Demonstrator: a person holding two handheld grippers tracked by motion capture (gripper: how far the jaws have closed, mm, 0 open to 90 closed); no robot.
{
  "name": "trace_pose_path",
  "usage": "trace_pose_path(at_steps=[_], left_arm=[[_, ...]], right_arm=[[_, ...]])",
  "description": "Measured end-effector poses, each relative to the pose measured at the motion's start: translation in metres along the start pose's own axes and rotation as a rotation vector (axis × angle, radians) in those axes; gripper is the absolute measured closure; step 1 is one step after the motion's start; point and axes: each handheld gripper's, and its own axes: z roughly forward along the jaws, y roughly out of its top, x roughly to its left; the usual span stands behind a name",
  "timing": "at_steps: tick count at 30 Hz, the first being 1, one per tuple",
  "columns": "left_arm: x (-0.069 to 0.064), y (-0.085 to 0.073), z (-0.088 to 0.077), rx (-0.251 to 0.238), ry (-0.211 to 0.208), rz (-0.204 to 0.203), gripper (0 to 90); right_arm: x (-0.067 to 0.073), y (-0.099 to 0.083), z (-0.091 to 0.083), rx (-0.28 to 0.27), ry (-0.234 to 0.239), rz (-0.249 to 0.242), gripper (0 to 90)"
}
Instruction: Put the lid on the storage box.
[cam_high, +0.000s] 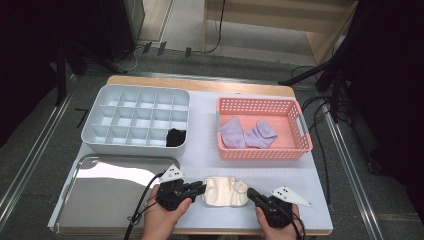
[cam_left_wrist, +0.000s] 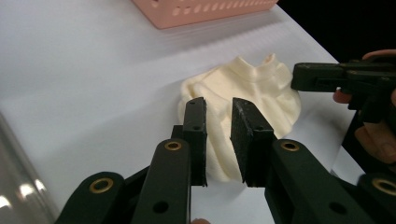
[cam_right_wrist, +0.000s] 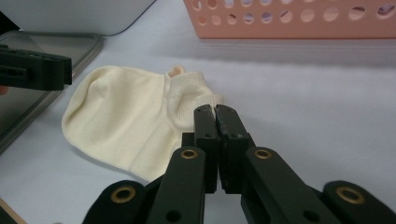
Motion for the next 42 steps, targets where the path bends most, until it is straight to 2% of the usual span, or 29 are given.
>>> trace_pose_path(at_steps=[1,4,7,9,11,14,16,18,19,22,24,26,27,31,33,34,38,40,42], left_arm=[[-0.001,0.000,0.001,0.008,-0.004,0.008,75.5],[-0.005,-0.003,0.007,0.029,0.037,0.024,70.2],[-0.007,-0.005,0.012,0.056,0.056,0.042,66.2],[-0.007,-0.006,0.014,0.066,0.063,0.046,65.9],[-0.008,-0.006,0.015,0.062,0.063,0.049,65.8],[-0.008,-0.005,0.014,0.054,0.079,0.051,65.1],[-0.008,-0.004,0.013,0.038,0.116,0.049,59.5],[-0.008,-0.004,0.012,0.020,0.134,0.039,53.3],[-0.008,-0.004,0.012,0.016,0.131,0.036,49.9],[-0.007,-0.003,0.015,0.023,0.129,0.029,47.6],[-0.006,-0.004,0.018,0.045,0.122,0.028,52.4],[-0.006,-0.005,0.021,0.066,0.094,0.027,58.6],[-0.006,-0.005,0.021,0.070,0.090,0.027,65.3],[-0.003,-0.004,0.020,0.084,0.068,0.027,79.8],[-0.001,-0.004,0.017,0.093,0.066,0.024,82.3],[0.000,-0.004,0.017,0.091,0.067,0.019,82.8],[0.004,-0.004,0.016,0.109,0.081,0.011,84.1],[0.006,-0.004,0.016,0.121,0.089,0.012,84.4],[0.006,-0.005,0.016,0.110,0.075,0.003,84.3]], right_arm=[[0.000,0.000,0.000,-0.001,-0.001,0.000,88.4],[-0.001,0.000,-0.001,0.001,-0.015,0.006,88.5],[-0.007,-0.001,-0.003,-0.014,-0.038,0.023,88.1],[-0.012,-0.002,-0.004,-0.015,-0.023,0.051,88.0],[-0.014,-0.002,-0.005,-0.005,-0.011,0.064,87.8],[-0.015,-0.003,-0.004,0.007,-0.019,0.064,86.7],[-0.016,-0.004,-0.003,0.011,-0.018,0.060,84.3],[-0.016,-0.005,-0.001,0.016,-0.006,0.057,80.7],[-0.015,-0.006,0.000,0.016,0.000,0.055,77.4],[-0.016,-0.008,0.003,0.018,0.013,0.049,74.1],[-0.015,-0.009,0.005,0.036,0.013,0.053,73.8],[-0.012,-0.012,0.009,0.037,0.032,0.047,73.8],[-0.010,-0.012,0.010,0.038,0.033,0.035,76.7],[-0.006,-0.011,0.012,0.057,0.021,0.000,87.7],[-0.006,-0.009,0.010,0.067,0.002,0.007,88.4],[-0.007,-0.009,0.010,0.060,-0.013,-0.006,88.5],[-0.012,-0.007,0.006,0.062,-0.056,0.015,88.8],[-0.014,-0.007,0.006,0.064,-0.063,0.014,88.9],[-0.013,-0.006,0.006,0.064,-0.068,0.010,88.8]])
